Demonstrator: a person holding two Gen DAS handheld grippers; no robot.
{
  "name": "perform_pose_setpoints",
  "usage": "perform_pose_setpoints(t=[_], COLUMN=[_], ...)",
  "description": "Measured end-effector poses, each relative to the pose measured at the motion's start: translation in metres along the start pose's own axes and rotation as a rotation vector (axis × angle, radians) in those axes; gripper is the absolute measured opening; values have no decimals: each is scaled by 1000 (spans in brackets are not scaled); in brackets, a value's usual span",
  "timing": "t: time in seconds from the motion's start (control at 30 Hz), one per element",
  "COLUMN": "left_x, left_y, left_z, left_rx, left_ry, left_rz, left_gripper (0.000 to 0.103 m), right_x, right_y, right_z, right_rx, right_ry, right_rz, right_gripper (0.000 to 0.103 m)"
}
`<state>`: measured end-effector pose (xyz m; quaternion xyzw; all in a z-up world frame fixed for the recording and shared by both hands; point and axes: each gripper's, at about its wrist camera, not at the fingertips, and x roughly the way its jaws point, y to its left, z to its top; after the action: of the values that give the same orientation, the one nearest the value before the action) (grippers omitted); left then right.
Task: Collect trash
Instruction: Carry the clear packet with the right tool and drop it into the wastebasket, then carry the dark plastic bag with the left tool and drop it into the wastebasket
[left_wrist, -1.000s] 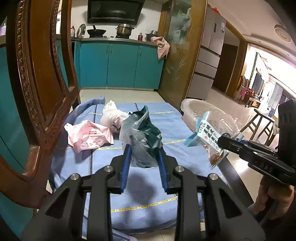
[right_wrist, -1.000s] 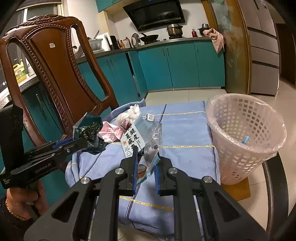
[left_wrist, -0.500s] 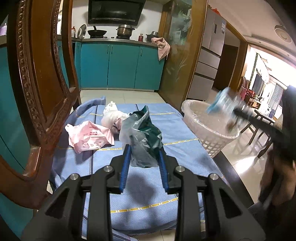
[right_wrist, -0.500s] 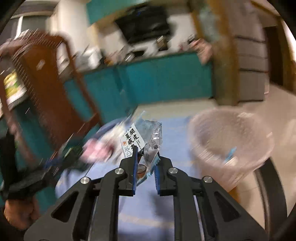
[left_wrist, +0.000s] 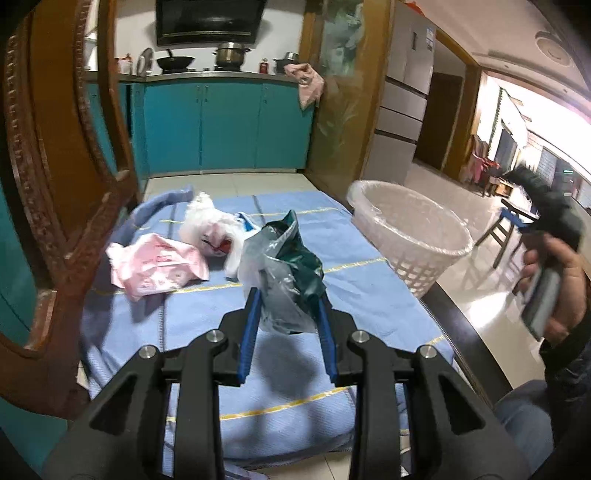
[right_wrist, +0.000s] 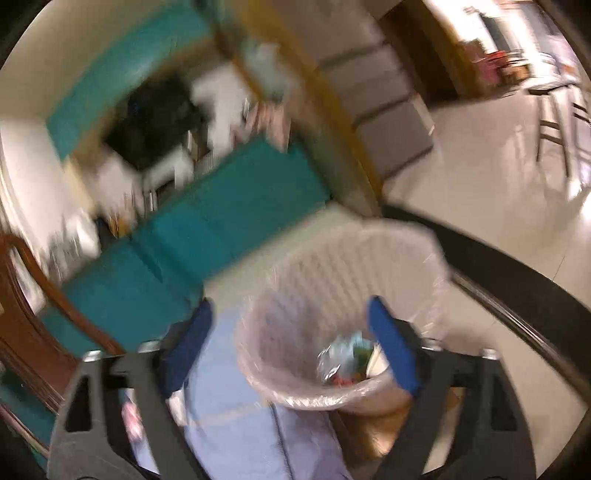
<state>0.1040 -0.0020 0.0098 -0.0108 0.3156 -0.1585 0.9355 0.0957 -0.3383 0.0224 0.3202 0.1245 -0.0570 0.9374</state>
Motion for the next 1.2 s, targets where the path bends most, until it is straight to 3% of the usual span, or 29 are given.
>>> perform_pose_setpoints(t=[0.2, 0.27, 0.33, 0.4, 0.43, 0.47, 0.5, 0.53, 0.6, 0.73, 0.83, 1.0, 1.1, 1.2], left_x=[26, 45, 72, 98, 116, 128, 137, 145, 141, 96, 48, -14, -18, -24], left_y=[-61, -94, -130, -159, -174, -182, -185, -183, -168, -111, -61, 10, 34, 37], left_z=[25, 53, 86, 114, 127, 131, 133, 130, 119, 80, 55, 7, -6, -4], left_rx=[103, 128, 161, 178, 192, 198, 195, 178, 136, 120, 72, -37, -94, -92], left_ry=[-5, -15, -26, -34, -22, -13, 2, 29, 44, 2, -43, -113, -49, -52], left_rz=[-94, -179, -214, -243, -254, -237, -210, -169, -161, -42, 35, 177, 198, 183], left_gripper=[32, 33, 35, 57, 91, 100, 100, 100, 100, 100, 100, 100, 100, 100], right_x=[-38, -45, -45, -46, -44, -44, -43, -43, -41, -23, -1, 11, -2, -11], right_y=[-17, -20, -24, -27, -28, -29, -29, -29, -29, -14, 19, 98, 125, 135], right_z=[-6, -10, -9, -8, -6, -6, -6, -5, -4, -11, -30, -101, -134, -147], right_rx=[78, 84, 112, 110, 103, 97, 96, 91, 85, 15, -123, -494, -585, -615], right_ry=[-113, -148, -161, -173, -172, -168, -167, -159, -142, -40, 124, 366, 421, 425], right_rz=[-46, -74, -90, -98, -98, -96, -95, -93, -83, -54, 9, 117, 182, 199], right_gripper=[98, 98, 98, 98, 98, 98, 98, 98, 98, 98, 98, 98, 98, 98])
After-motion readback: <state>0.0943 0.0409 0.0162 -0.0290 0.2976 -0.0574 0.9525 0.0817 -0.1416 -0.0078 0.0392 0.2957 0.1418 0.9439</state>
